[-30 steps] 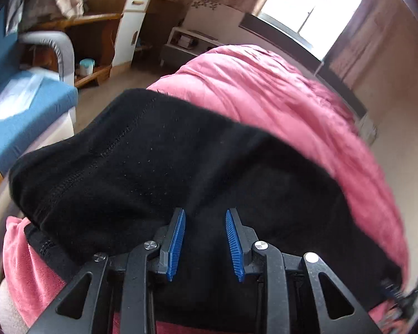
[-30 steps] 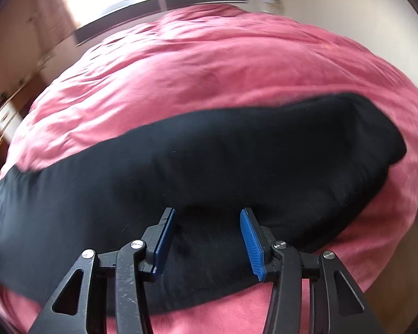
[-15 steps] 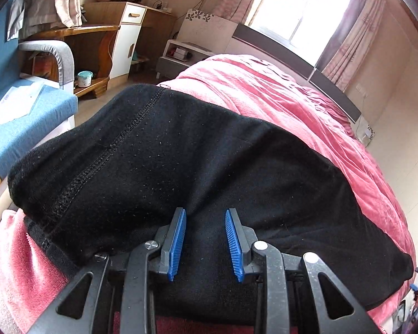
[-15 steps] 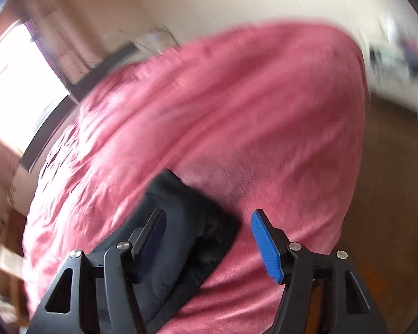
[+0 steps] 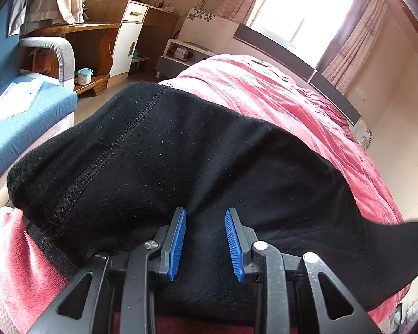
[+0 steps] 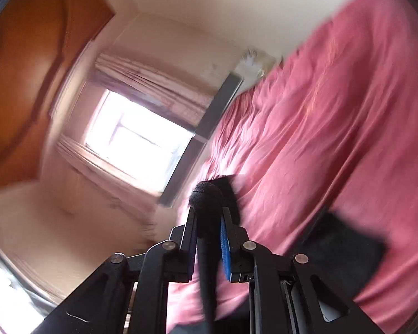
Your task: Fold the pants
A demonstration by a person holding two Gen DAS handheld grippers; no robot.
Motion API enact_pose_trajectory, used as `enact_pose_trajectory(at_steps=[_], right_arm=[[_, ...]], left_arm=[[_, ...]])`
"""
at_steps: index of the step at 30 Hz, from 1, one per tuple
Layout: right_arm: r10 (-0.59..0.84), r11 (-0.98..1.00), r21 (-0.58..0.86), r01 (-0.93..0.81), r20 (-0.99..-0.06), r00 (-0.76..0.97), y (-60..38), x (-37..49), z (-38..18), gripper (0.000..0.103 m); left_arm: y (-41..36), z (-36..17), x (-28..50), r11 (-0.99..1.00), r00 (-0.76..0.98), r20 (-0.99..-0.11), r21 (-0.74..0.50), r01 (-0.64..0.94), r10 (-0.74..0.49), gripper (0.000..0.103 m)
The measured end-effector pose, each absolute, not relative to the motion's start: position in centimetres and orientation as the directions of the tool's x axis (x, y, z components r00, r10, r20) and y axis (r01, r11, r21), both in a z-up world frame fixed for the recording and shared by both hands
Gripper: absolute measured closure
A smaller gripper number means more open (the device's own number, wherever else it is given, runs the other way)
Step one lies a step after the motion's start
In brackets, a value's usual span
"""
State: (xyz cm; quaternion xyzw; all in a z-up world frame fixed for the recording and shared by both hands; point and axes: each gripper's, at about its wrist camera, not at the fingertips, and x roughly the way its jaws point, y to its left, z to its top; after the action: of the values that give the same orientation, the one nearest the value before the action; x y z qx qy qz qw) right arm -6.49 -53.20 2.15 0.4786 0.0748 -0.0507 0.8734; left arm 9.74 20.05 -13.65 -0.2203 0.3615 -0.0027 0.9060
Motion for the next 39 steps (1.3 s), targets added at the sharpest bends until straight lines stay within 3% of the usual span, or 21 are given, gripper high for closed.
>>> enact_pose_trajectory(at_steps=[3,6,8,11,13,15,17,21,26,28,29,31,39], right_arm=[[-0.056,0.481,0.735,0.479,-0.519,0.853,-54.9,-5.4,-3.2,0.088],[-0.058,0.412,0.671,0.616,-0.655,0.753,-55.8,-6.2,-8.3,0.088],[-0.059,0.384,0.697,0.606,-0.636,0.769,-55.9,-7.2,-9.4,0.088],[-0.080,0.372,0.677,0.635,-0.658,0.749,-56.0,-7.8,-9.3,0.080],[-0.135,0.360,0.672,0.647,-0.648,0.749,-56.0,-8.7,-8.7,0.067],[-0.219,0.335,0.651,0.681,-0.649,0.728,-55.3,-9.7,-7.9,0.041],[-0.251,0.325,0.636,0.700,-0.656,0.712,-55.2,-10.6,-7.7,0.041],[-0.127,0.370,0.682,0.631,-0.636,0.761,-54.5,-9.5,-8.8,0.041],[-0.019,0.289,0.771,0.568,-0.588,0.809,-53.7,-8.6,-11.8,0.041],[-0.017,0.271,0.789,0.552,-0.569,0.822,-53.1,-8.3,-12.5,0.058],[-0.004,0.274,0.792,0.545,-0.566,0.824,-53.1,-8.1,-12.4,0.072],[-0.019,0.305,0.771,0.559,-0.582,0.813,-52.8,-7.6,-11.4,0.079],[-0.100,0.436,0.735,0.520,-0.535,0.839,-49.7,-5.5,-4.1,0.083]], left_arm=[[20.1,-13.7,9.8,0.902,0.738,-0.654,-0.403,-0.154,-0.166,0.073],[20.3,-13.6,9.8,0.899,0.738,-0.652,-0.411,-0.153,-0.172,0.073],[20.3,-13.6,9.8,0.898,0.738,-0.652,-0.413,-0.154,-0.174,0.073],[20.3,-13.6,9.8,0.902,0.738,-0.653,-0.403,-0.153,-0.166,0.073],[20.1,-13.5,9.8,0.906,0.740,-0.653,-0.394,-0.152,-0.160,0.073],[20.1,-13.5,9.7,0.905,0.743,-0.650,-0.398,-0.152,-0.161,0.073],[20.1,-13.5,9.7,0.901,0.744,-0.647,-0.406,-0.151,-0.167,0.073],[20.1,-13.3,9.4,0.899,0.751,-0.638,-0.413,-0.149,-0.168,0.073],[19.9,-11.9,7.9,0.898,0.783,-0.598,-0.422,-0.124,-0.173,0.068],[19.7,-11.5,7.3,0.899,0.795,-0.581,-0.423,-0.113,-0.174,0.058],[19.6,-11.4,7.2,0.900,0.796,-0.577,-0.423,-0.102,-0.181,0.057],[19.3,-11.4,7.3,0.905,0.792,-0.582,-0.414,-0.094,-0.184,0.057],[19.8,-11.0,7.3,0.881,0.795,-0.567,-0.465,-0.092,-0.216,0.057]])
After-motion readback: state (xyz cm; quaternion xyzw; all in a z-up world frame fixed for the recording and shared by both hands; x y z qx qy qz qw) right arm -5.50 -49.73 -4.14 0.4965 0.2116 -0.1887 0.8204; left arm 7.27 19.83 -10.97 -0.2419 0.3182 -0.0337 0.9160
